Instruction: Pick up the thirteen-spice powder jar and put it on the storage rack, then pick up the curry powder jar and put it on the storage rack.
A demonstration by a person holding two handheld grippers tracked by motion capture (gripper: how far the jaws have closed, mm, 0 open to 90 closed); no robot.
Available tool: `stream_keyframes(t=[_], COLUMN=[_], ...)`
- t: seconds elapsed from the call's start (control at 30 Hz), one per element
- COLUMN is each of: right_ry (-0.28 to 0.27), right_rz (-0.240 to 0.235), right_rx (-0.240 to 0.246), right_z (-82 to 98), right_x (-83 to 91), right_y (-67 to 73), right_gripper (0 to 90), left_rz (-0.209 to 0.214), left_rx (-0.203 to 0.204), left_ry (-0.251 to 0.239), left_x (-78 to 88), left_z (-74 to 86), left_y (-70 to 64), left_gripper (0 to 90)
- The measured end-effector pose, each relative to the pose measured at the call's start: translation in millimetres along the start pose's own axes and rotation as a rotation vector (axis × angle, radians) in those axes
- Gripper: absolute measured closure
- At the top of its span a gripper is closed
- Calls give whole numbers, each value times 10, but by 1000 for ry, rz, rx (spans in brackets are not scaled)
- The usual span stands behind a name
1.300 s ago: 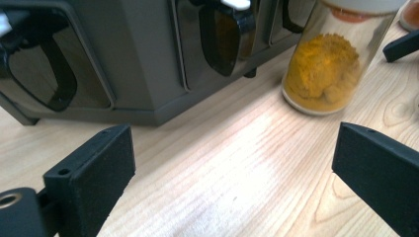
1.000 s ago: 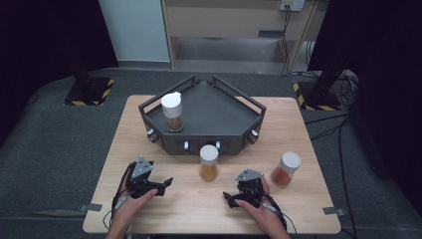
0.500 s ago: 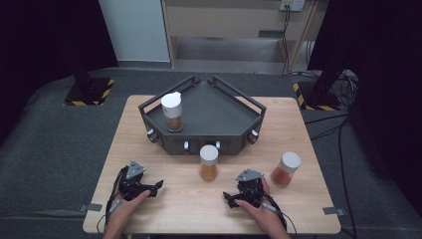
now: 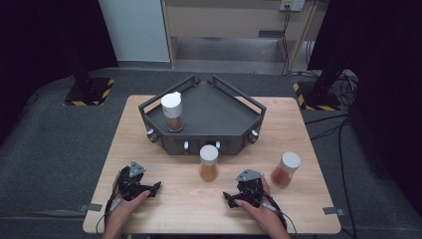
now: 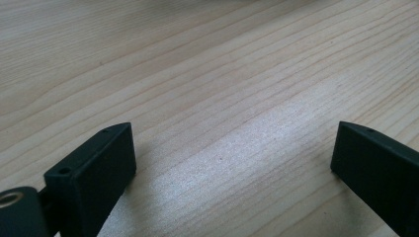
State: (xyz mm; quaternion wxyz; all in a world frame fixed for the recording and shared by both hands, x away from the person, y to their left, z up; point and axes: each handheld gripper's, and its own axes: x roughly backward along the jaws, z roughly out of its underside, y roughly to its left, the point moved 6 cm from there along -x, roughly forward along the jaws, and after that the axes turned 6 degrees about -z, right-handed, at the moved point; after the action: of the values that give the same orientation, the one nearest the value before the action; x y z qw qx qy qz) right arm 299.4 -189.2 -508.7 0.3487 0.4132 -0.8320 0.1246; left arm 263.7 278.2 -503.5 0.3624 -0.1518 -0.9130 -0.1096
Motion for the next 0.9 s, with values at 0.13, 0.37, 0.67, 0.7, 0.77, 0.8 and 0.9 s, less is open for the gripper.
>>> stream_keyframes(t=[0.13, 0.37, 0.67, 0.7, 0.77, 0.8, 0.9], right_ry=[0, 1, -26, -28, -29, -30, -41], right_rz=[1, -1, -23, -23, -18, -16, -24], right_rx=[0, -5, -18, -14, 1, 6, 11], right_z=[0, -5, -224, -259, -327, -357, -435], right_x=[0, 3, 154, 172, 199, 208, 232], right_y=[1, -5, -39, -38, -29, -24, -15], right_gripper=[5, 8, 32, 33, 34, 38, 39], left_rz=[0, 4, 8, 8, 8, 8, 7], left_rx=[0, 1, 0, 1, 1, 1, 2], left_ry=[0, 5, 8, 8, 8, 8, 9], left_x=[-1, -11, -17, -17, -17, -17, -17], left_z=[-1, -11, -17, -18, -18, -18, -19], left_y=[-1, -6, -5, -5, -5, -5, -7], left_gripper=[17, 0, 0, 0, 0, 0, 0])
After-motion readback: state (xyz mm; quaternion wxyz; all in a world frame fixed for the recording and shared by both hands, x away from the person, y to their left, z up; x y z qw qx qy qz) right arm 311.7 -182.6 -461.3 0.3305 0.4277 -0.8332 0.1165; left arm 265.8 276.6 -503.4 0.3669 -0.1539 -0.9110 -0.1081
